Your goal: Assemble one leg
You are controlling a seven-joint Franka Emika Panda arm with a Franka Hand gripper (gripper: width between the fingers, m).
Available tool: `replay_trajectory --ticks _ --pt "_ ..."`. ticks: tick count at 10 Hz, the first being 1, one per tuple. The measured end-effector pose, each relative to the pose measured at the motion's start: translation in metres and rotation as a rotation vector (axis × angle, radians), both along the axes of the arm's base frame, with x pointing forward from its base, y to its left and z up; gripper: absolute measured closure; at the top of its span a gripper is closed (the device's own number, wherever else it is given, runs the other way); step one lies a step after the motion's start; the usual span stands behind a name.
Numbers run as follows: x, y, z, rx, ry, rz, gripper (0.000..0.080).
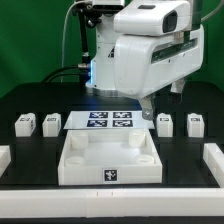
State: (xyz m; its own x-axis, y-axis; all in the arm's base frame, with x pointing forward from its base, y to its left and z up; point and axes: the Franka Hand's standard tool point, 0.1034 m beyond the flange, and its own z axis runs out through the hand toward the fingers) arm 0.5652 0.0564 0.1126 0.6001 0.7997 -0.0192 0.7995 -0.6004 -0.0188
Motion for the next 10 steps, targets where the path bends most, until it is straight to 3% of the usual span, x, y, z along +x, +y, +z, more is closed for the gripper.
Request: replay_trajectory --ticks 1,2,5,7,10 --pt "-0.003 -0.003 -0.002 0.000 -0.002 0.062 0.0150" --pt "-0.016 -0.012 -0.008 0.001 0.007 0.162 0.0150" --pt "-0.073 -0.045 -0.022 0.015 0.042 0.476 0.0150" --pt "-0.103 -0.073 -0.047 0.050 0.068 0.745 0.0150" --pt "-0.118 -0.091 -0.085 0.093 0.103 0.788 0.0150"
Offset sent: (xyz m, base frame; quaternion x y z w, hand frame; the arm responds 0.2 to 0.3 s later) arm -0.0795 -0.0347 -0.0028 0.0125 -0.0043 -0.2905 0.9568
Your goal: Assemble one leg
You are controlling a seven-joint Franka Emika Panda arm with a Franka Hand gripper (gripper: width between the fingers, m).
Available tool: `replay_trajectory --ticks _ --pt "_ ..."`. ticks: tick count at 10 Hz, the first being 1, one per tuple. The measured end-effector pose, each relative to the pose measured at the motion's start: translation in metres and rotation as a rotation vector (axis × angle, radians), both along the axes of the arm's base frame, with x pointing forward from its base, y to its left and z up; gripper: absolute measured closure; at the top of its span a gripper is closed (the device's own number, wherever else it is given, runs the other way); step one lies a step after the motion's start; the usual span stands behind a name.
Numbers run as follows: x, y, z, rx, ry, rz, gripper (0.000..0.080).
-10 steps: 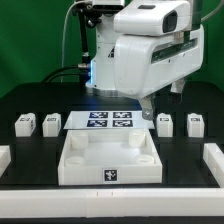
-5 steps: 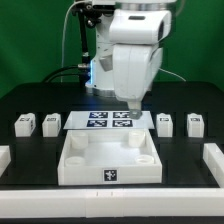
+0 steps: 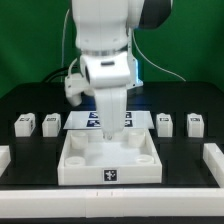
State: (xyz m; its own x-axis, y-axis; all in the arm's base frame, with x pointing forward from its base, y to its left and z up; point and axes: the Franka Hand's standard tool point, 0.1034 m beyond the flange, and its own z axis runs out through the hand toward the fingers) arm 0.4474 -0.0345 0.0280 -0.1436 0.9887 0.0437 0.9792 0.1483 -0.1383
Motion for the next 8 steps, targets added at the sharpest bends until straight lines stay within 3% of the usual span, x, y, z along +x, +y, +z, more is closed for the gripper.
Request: replay_trajectory --ticks 2,6,8 --pt "-0.006 -0.005 -0.015 0.006 0.026 -0.017 0.0150" --pt "-0.009 -0.017 -0.018 0.008 0.034 -0.047 0.0150" --pt "-0.009 -0.017 -0.018 0.008 0.035 -0.048 0.0411"
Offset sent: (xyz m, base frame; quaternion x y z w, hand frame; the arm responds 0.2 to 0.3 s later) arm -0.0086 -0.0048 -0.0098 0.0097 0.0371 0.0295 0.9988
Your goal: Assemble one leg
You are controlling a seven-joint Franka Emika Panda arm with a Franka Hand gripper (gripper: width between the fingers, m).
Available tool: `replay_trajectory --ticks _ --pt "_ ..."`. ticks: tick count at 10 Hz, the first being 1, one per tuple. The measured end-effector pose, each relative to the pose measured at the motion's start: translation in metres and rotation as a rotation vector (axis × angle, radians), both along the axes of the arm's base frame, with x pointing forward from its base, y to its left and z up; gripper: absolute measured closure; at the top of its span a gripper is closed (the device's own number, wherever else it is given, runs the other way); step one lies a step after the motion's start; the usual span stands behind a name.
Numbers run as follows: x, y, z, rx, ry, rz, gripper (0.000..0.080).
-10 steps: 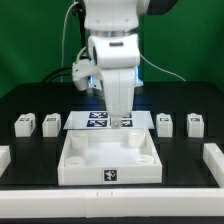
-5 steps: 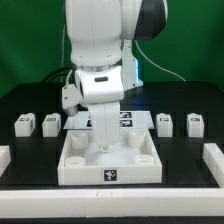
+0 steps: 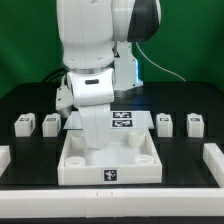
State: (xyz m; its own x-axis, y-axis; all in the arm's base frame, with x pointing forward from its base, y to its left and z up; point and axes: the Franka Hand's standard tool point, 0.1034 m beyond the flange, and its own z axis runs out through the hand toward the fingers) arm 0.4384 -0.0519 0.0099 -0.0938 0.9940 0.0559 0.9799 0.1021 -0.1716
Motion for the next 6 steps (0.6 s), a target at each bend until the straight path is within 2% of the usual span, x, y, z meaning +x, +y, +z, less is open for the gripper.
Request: replay_trajectory --ticks 1,2,3,4,6 --pt "-0.0001 -0.0001 -0.0001 0.000 0.000 0.000 0.0554" --pt "-0.0002 -0.0003 -0.0001 0.000 0.000 -0.001 0.0554" --pt "0.0008 -0.0004 0.0005 -0.001 -0.004 -0.001 0.0692" --pt "0.0020 -0.0006 0.0011 -0.001 -0.009 -0.001 0.0725" --pt "0.0023 -0.0006 0.0012 -0.001 -0.009 -0.001 0.0726"
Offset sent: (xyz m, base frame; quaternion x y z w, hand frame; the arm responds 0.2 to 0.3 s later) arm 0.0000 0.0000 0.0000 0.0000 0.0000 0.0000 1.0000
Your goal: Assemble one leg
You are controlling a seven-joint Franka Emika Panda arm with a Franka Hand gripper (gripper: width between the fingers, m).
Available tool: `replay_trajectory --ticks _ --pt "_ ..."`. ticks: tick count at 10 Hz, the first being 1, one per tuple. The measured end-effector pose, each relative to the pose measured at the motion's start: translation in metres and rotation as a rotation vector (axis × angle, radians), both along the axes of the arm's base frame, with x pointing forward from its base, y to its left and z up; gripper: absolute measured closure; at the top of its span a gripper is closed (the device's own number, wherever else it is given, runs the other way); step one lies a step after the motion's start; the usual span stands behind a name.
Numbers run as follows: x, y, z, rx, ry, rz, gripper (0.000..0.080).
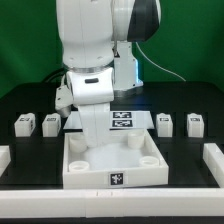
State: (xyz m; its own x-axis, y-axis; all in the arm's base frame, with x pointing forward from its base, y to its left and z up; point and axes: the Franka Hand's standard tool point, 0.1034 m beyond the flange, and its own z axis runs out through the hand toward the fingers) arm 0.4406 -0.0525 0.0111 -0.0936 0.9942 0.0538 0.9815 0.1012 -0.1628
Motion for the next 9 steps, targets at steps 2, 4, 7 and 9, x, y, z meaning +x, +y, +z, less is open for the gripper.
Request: replay_trajectory --ticks 2,4,7,9 --pt "0.000 0.000 0.000 0.000 0.000 0.000 0.0726" --pt "0.000 0.000 0.000 0.000 0.000 0.000 0.0725" --pt "0.016 0.036 0.002 0.000 -0.013 -0.070 0.0725" --pt "0.034 0.056 0.002 0.008 -0.025 -0.100 0.0725"
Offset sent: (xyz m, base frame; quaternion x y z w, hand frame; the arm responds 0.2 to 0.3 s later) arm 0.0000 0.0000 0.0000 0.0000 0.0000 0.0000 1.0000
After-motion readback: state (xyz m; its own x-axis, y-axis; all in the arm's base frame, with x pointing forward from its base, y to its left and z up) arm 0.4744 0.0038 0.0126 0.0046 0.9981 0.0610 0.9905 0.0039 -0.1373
